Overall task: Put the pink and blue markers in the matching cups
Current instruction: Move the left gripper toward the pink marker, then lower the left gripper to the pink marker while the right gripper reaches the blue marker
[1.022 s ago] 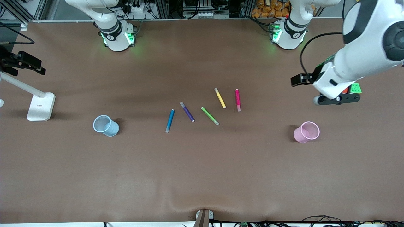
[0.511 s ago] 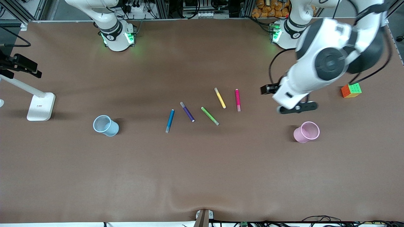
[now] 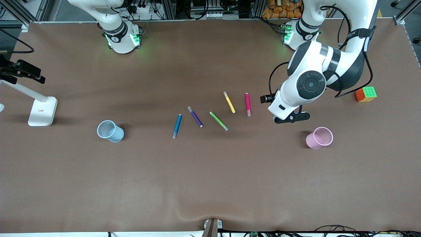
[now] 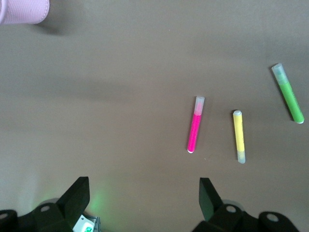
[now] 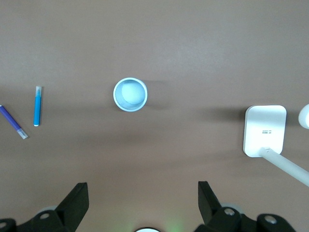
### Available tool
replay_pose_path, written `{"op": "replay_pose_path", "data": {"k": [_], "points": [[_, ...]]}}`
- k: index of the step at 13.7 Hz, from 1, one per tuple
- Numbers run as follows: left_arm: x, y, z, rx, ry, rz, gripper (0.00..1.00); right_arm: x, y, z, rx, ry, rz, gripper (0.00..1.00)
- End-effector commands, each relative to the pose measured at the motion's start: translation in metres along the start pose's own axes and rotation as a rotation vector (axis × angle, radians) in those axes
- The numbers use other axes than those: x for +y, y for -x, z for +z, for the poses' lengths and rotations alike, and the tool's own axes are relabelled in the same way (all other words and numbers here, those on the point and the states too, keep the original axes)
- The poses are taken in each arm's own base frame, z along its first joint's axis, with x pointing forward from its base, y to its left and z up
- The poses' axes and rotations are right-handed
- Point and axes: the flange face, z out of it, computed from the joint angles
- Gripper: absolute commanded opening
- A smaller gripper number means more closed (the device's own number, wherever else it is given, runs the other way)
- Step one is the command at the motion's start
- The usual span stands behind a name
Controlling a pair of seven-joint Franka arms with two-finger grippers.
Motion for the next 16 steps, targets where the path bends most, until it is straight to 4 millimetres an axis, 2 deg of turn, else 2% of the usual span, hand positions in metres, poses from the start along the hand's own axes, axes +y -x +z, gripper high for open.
{"op": "replay_pose_path", "data": {"k": [1, 3, 8, 10, 13, 16], "points": [[0.016, 0.001, 0.018, -0.017, 0.002, 0.014, 1.00, -0.029, -0.006, 0.012, -0.019, -0.009, -0.046, 1.00], [0.027, 0.000, 0.034, -0.043, 0.016, 0.021, 1.00, -0.057, -0.013, 0.022, -0.037, -0.007, -0.096, 1.00], [0.034, 0.000, 0.067, -0.023, 0.041, 0.013, 1.00, -0.132, -0.033, 0.060, -0.070, -0.003, -0.138, 1.00], [0.038, -0.003, 0.082, -0.035, 0.039, -0.010, 1.00, -0.160, -0.045, 0.081, -0.070, 0.006, -0.134, 1.00], [0.044, -0.006, 0.101, -0.050, 0.029, -0.006, 1.00, -0.213, -0.059, 0.119, -0.068, 0.024, -0.054, 1.00], [0.047, -0.005, 0.114, -0.072, 0.034, -0.012, 1.00, -0.253, -0.072, 0.161, -0.063, 0.028, -0.067, 1.00]]}}
